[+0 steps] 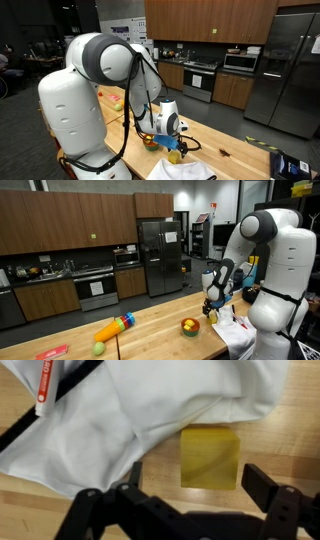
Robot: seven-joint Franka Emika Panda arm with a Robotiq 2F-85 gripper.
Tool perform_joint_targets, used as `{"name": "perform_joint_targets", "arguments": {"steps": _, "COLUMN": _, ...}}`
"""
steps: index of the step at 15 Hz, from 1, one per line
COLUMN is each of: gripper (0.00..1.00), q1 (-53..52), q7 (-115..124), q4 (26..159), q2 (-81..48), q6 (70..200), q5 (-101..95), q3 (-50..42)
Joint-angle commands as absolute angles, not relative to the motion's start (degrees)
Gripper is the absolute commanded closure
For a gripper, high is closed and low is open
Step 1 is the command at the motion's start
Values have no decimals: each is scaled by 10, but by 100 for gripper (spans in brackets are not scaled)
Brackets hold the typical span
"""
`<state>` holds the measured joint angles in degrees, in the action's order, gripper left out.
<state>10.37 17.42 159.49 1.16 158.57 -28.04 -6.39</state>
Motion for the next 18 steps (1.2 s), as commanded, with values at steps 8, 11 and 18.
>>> {"name": "perform_joint_targets", "arguments": {"steps": 8, "gripper": 0, "q1": 98, "q7": 259, "q4": 1587, "q2": -28, "q6": 1623, "q5": -344, "q3": -88}}
{"name": "perform_joint_targets", "arguments": {"steps": 11, "gripper": 25, "q1": 93, "q7": 260, "q4": 1584, "q2": -36, "q6": 1627, "q5": -348, "q3": -99}}
{"name": "perform_joint_targets", "arguments": {"steps": 18, "gripper": 66, "q1": 80, "q7": 234, "q4": 1591, "q2": -37, "q6": 1625, "q5": -309, "q3": -104}}
